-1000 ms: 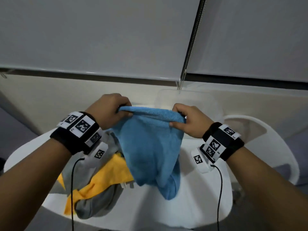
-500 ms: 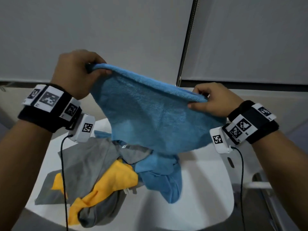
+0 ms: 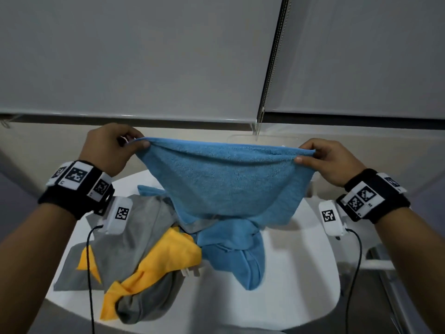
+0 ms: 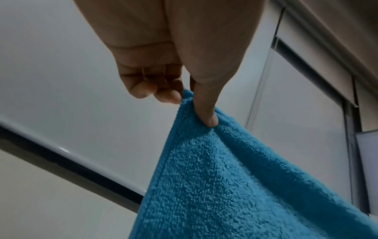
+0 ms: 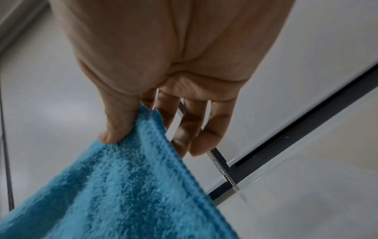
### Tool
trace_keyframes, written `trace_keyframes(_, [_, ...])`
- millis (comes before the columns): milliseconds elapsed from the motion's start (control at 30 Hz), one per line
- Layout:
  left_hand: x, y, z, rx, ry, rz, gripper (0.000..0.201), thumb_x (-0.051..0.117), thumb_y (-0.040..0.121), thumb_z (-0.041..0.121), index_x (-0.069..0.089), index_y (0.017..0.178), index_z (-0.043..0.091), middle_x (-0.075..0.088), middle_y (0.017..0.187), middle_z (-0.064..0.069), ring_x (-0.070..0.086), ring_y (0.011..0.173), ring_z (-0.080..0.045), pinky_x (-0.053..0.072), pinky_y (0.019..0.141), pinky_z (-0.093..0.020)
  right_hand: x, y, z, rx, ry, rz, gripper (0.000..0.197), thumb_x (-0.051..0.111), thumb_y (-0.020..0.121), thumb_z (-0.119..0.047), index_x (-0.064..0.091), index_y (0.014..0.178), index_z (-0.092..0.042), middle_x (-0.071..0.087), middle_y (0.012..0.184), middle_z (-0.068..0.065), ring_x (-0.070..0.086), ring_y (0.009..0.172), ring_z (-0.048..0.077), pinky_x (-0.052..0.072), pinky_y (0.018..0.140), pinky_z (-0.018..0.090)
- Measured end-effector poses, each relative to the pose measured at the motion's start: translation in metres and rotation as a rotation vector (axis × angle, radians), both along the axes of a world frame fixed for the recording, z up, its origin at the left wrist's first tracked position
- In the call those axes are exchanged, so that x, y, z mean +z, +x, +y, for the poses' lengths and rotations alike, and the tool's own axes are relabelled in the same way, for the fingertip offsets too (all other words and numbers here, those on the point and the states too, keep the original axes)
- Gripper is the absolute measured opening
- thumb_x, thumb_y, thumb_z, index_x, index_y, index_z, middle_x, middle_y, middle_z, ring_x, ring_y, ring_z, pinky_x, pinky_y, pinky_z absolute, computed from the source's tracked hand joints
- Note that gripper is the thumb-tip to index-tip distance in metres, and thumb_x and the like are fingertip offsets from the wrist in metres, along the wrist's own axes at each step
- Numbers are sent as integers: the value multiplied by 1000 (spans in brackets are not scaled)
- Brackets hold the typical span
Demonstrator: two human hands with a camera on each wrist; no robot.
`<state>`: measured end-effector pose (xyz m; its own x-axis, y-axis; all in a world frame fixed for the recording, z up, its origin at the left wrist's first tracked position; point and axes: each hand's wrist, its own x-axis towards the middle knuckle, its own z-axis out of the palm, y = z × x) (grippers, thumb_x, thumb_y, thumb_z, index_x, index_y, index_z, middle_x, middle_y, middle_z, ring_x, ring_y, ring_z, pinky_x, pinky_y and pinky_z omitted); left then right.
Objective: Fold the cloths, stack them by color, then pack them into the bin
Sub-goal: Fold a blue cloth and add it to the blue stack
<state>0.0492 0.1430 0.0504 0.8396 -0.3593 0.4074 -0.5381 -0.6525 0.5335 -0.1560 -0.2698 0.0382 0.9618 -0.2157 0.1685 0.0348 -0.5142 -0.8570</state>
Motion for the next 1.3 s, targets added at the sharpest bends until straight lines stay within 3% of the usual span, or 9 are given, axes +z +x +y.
trace_keyframes(67, [-1, 12, -8, 16, -59, 53, 7, 69, 86, 28, 69, 89, 21, 65, 82, -2, 58, 67, -5, 38, 62, -5, 4, 4, 0, -61, 79, -45, 14, 74, 76, -32, 69, 81, -20, 69, 73, -10, 63, 69, 3, 51, 62, 18])
trace_keyframes(200, [16, 26, -32, -126, -308, 187, 18, 57, 95, 17, 58, 80, 26, 61, 75, 2, 56, 68, -10, 52, 73, -33, 17, 10, -6, -232, 288, -181, 40, 77, 61, -55, 68, 82, -22, 72, 78, -5, 69, 74, 12, 58, 64, 27])
trace_keyframes(433, [46, -3, -45, -416, -653, 238, 13, 56, 96, 18, 59, 88, 27, 65, 70, 11, 63, 65, -7, 58, 57, -27, 44, -15, -5, -214, 487, -325, 20, 65, 80, -38, 61, 91, -23, 68, 98, 2, 64, 87, 25, 58, 70, 44])
trace_keyframes(633, [-50, -30, -30, -424, -320, 484, 13, 56, 93, 18, 63, 85, 25, 65, 72, 12, 59, 65, -3, 53, 56, -20, -54, -67, -3, -178, 497, 104, 48, 84, 57, -58, 71, 85, -22, 71, 84, 5, 68, 74, 19, 57, 60, 35])
trace_keyframes(767, [-138, -58, -25, -422, -15, 669, 19, 63, 88, 40, 63, 89, 21, 64, 79, -11, 57, 69, -20, 48, 61, -32, -129, -94, 13, -131, 509, 447, 10, 63, 91, -19, 66, 84, -12, 64, 74, 5, 62, 72, 19, 53, 60, 30])
trace_keyframes(833, [-178, -74, -19, -387, 60, 780, 13, 64, 89, 35, 63, 82, 24, 61, 73, -6, 53, 69, -17, 44, 60, -29, -158, -107, 22, -131, 535, 577, 12, 53, 97, -6, 60, 87, -4, 63, 68, 2, 62, 65, 12, 50, 55, 23])
trace_keyframes(933, [-228, -95, -3, -381, 142, 894, 29, 61, 75, 60, 62, 83, 33, 63, 73, -2, 54, 70, -10, 44, 64, -34, -194, -124, 31, -111, 531, 706, 14, 56, 95, -7, 57, 82, -3, 59, 62, 1, 56, 57, 12, 40, 49, 20])
trace_keyframes(1100, [-245, -124, 3, -337, 265, 1033, 14, 61, 93, 26, 55, 81, 22, 53, 67, 7, 47, 63, -6, 43, 53, -17, -243, -156, 35, -135, 532, 887, 14, 67, 90, -18, 63, 83, -6, 63, 70, 7, 59, 60, 16, 42, 52, 21])
trace_keyframes(1300, [-254, -133, 4, -261, 217, 1129, 12, 65, 90, 22, 58, 89, 12, 60, 77, -4, 57, 67, -14, 50, 47, -25, -263, -170, 34, -166, 408, 955, 18, 55, 95, 1, 51, 79, -6, 49, 62, 6, 50, 49, 12, 46, 48, 22])
